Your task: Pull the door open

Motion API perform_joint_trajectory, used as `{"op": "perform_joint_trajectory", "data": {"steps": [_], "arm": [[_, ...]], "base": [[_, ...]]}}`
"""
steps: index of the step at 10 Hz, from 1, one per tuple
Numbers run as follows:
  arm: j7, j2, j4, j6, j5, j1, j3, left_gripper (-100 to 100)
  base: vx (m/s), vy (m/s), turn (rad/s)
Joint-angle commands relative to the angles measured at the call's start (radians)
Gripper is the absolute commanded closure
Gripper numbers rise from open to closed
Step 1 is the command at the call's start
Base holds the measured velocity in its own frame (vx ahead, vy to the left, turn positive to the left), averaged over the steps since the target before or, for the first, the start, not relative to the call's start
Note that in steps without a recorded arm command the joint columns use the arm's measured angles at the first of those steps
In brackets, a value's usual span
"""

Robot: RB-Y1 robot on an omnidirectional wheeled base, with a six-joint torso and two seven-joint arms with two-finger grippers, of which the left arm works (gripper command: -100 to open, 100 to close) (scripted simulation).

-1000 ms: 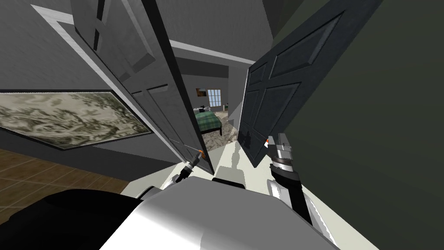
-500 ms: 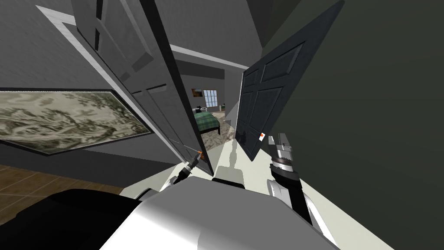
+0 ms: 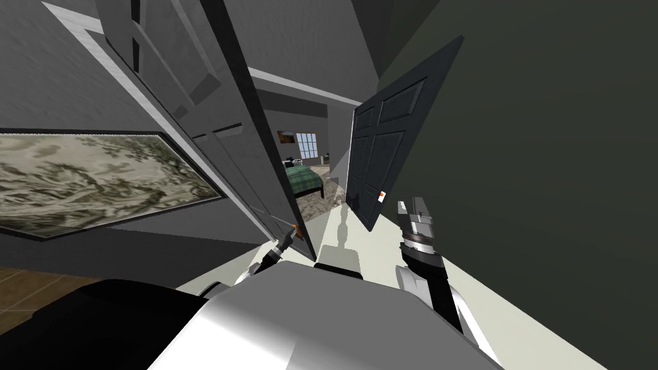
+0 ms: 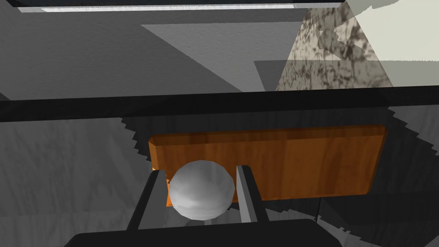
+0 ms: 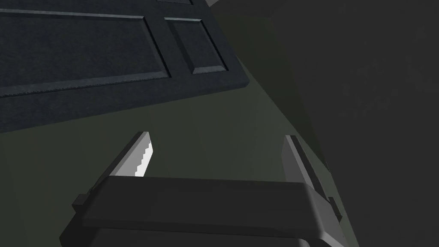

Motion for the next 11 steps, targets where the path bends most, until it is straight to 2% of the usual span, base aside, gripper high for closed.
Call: {"op": "perform_joint_trajectory", "data": {"steps": [1,2,3,5,6,11], "arm": [[-0.003,0.000,0.040,-0.028,0.000,-0.015,-0.001,100],[-0.003,0.000,0.040,-0.028,0.000,-0.015,-0.001,100],[-0.002,0.006,0.051,-0.047,0.000,-0.008,0.001,100],[-0.002,0.012,0.063,-0.069,0.002,0.000,0.003,100],[-0.002,0.012,0.063,-0.069,0.002,0.000,0.003,100],[0.000,0.027,0.095,-0.127,0.004,0.022,0.008,100]], "base": [[-0.145,0.072,-0.108],[-0.067,0.028,0.022],[-0.104,0.042,-0.142],[-0.142,0.089,-0.190],[-0.122,0.077,-0.083],[-0.162,0.077,-0.149]]}}
